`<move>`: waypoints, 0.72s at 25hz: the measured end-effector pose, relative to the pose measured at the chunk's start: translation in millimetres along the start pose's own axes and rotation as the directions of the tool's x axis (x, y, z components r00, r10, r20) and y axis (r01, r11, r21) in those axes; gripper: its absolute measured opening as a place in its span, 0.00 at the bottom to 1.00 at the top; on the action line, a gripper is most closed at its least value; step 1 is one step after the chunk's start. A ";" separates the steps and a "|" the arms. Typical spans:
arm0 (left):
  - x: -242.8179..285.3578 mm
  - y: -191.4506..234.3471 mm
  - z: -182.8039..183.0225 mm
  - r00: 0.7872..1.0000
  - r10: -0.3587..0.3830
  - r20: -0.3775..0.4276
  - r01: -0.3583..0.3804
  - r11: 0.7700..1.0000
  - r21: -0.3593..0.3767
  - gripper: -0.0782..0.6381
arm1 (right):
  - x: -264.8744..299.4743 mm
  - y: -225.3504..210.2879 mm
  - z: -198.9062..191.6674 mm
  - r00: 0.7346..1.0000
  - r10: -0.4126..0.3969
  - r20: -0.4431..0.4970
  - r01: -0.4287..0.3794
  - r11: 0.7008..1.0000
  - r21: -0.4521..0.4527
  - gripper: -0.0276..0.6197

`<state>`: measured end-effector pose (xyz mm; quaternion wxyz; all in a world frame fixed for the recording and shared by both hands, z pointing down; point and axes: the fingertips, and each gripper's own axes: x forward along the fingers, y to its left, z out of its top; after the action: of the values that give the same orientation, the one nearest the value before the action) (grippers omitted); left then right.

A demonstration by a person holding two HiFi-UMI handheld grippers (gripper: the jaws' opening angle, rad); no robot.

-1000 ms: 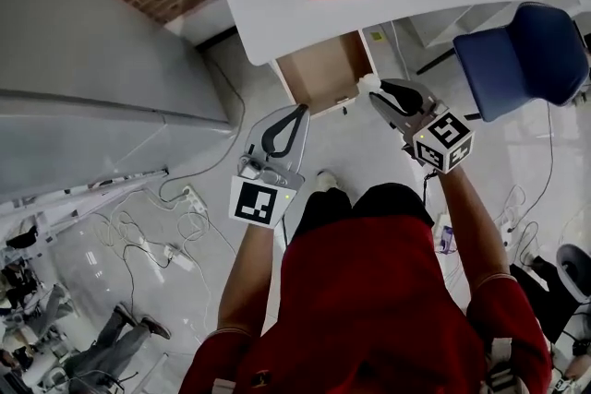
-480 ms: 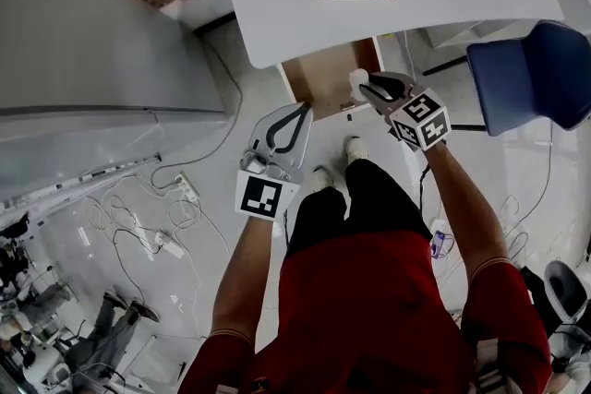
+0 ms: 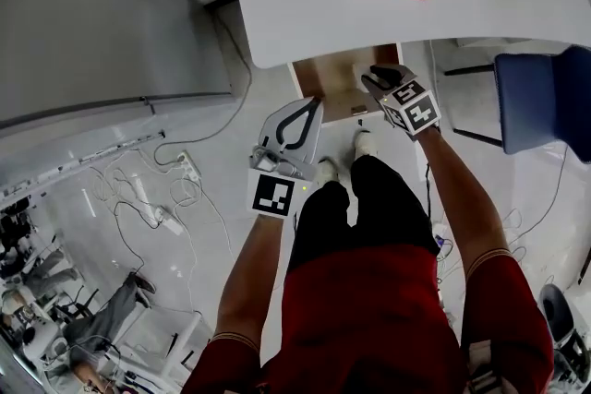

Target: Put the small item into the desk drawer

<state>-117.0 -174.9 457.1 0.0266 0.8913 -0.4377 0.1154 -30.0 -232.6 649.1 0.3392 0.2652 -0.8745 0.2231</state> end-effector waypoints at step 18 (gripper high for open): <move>15.6 23.3 -39.1 0.995 0.047 -0.086 -0.048 0.999 -0.017 0.11 | 87.8 -35.9 -57.4 0.968 -0.006 -0.251 0.020 0.999 0.051 0.22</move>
<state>-133.2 -195.5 497.4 0.0507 0.8746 -0.4583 0.1498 -35.9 -254.6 757.6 0.4412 0.2496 -0.8167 0.2757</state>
